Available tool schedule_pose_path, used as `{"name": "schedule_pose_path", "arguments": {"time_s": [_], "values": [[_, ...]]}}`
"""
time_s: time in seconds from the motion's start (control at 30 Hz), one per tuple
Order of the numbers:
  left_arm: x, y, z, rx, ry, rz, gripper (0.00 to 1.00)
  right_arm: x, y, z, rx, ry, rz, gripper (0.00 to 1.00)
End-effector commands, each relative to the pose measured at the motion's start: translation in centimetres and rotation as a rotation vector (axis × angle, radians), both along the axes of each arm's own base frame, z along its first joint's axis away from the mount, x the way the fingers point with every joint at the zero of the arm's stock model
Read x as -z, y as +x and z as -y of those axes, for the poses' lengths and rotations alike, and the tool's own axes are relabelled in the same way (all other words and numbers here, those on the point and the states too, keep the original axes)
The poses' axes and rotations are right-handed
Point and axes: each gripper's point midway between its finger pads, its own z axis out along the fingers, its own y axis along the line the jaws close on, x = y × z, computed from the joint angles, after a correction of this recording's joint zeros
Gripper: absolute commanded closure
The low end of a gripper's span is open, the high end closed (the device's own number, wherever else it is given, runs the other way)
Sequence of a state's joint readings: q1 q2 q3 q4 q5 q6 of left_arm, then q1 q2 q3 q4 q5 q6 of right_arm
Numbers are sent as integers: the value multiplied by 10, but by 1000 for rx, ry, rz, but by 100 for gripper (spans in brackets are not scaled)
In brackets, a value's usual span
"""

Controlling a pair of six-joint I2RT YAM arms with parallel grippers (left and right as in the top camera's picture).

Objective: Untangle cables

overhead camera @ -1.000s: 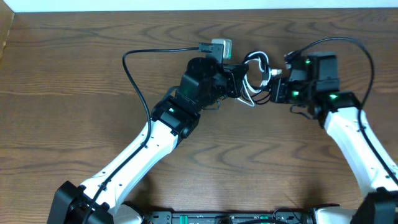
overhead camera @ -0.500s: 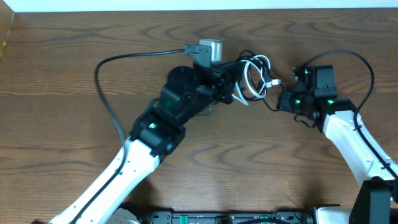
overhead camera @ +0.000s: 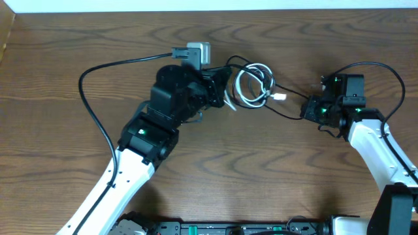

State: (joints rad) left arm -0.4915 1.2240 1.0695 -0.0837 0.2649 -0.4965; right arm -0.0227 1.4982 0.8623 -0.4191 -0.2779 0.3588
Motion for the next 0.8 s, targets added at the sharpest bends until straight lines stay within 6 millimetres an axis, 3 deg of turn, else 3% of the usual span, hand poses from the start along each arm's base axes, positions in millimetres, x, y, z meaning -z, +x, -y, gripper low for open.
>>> {"name": "schedule_pose_path", "arguments": {"time_s": [0.0, 0.23, 0.27, 0.3, 0.33, 0.37, 0.4, 0.6, 0.77], "values": [[-64, 7, -55, -184, -45, 172, 92, 25, -15, 55, 183, -130, -95, 99], [-58, 2, -81, -241, -16, 132, 92, 26, -18, 67, 220, -113, -107, 99], [-57, 2, -81, -240, -14, 128, 92, 25, -17, 64, 209, -94, -105, 94], [-56, 2, -81, -239, -13, 125, 92, 24, -16, 58, 185, -70, -99, 78], [-55, 2, -80, -235, -12, 121, 92, 22, -14, 51, 143, -40, -83, 46], [-54, 1, -79, -231, -12, 117, 92, 18, -12, 41, 88, -6, -60, 19], [-52, 1, -78, -228, -11, 111, 92, 14, -9, 31, 28, 36, -31, 1], [-47, -3, -70, -202, -2, 95, 92, -26, 3, -22, -259, 270, 170, 1], [-46, -4, -67, -195, -1, 91, 92, -71, -2, -59, -527, 455, 383, 1]]}}
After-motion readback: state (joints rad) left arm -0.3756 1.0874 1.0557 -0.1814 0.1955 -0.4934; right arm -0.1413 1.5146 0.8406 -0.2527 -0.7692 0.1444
